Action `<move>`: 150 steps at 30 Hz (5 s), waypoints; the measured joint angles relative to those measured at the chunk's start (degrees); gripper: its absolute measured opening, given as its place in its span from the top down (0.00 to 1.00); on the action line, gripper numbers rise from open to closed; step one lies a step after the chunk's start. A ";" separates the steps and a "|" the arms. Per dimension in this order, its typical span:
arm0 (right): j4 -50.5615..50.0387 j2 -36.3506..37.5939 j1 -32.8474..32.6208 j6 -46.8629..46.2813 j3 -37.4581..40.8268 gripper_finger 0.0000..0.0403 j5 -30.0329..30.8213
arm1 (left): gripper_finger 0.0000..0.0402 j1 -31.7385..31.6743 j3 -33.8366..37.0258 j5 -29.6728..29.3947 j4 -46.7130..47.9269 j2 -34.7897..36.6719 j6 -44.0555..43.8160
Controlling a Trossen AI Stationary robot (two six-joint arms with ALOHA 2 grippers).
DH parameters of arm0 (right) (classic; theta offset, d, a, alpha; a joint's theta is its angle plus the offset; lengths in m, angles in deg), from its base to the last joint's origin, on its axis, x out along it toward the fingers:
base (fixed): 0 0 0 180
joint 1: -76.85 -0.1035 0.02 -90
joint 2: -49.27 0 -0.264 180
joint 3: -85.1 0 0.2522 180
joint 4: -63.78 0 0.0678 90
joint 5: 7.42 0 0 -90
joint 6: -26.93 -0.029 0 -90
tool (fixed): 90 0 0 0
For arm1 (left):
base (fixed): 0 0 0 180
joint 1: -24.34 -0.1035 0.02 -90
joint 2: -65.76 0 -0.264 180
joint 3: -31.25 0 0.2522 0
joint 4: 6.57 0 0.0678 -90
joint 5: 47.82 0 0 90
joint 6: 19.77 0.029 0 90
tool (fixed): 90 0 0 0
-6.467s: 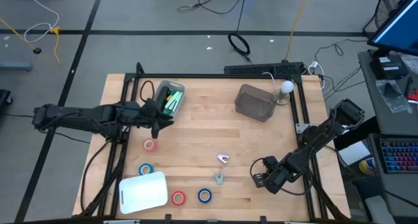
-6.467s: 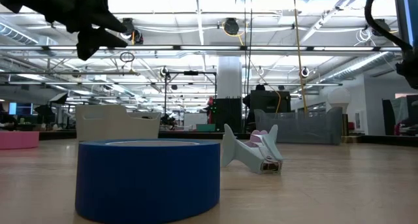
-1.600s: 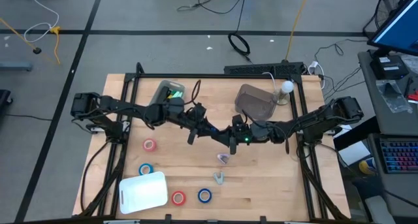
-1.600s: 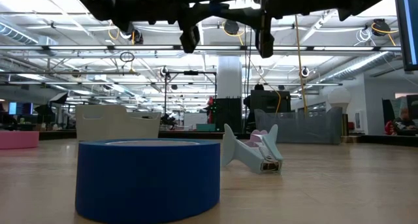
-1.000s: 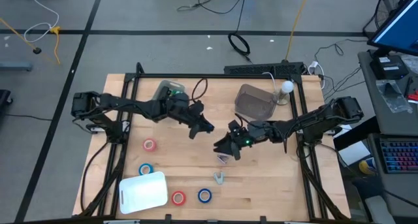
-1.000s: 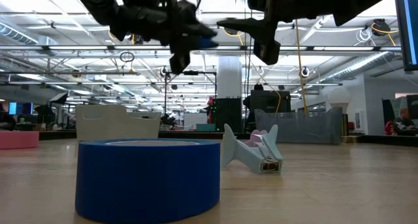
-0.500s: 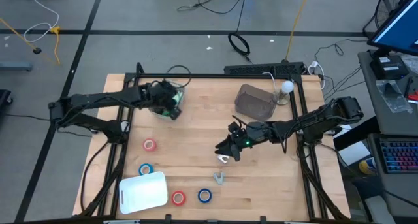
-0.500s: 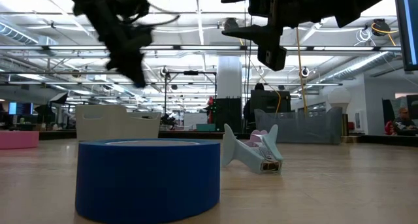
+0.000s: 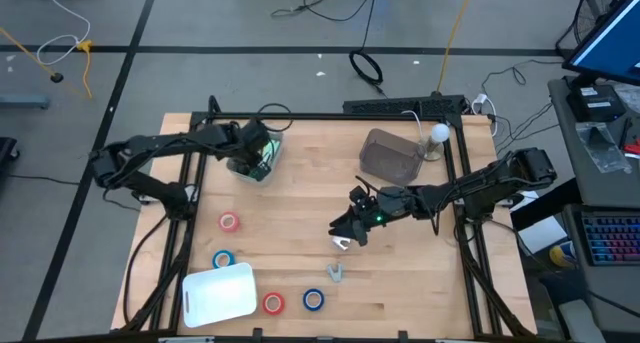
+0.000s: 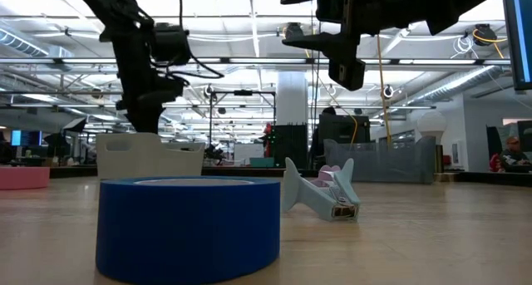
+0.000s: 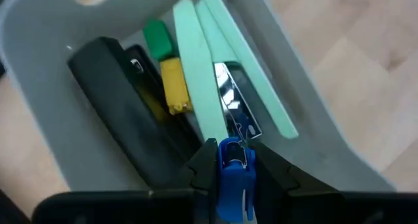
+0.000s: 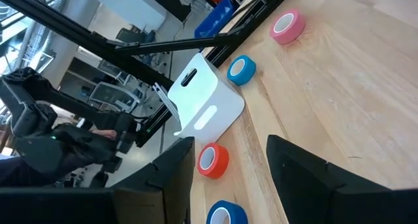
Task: Pick and place Stapler, Stapler remover, tape
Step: Put the blue stapler into the gray bin, then put the pink tape into the black bin
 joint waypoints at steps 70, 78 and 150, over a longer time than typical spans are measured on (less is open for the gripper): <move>-1.43 -0.07 -0.04 3.49 0.04 0.54 2.52 | 0.54 24.53 -11.26 4.54 37.28 13.80 -21.28; -1.47 -0.07 -0.04 4.57 0.04 0.54 2.52 | 0.54 37.05 -8.72 10.57 36.62 14.70 -27.10; -0.83 -0.04 -0.04 3.06 0.04 0.54 2.71 | 0.74 51.56 23.19 6.00 2.28 14.74 -39.07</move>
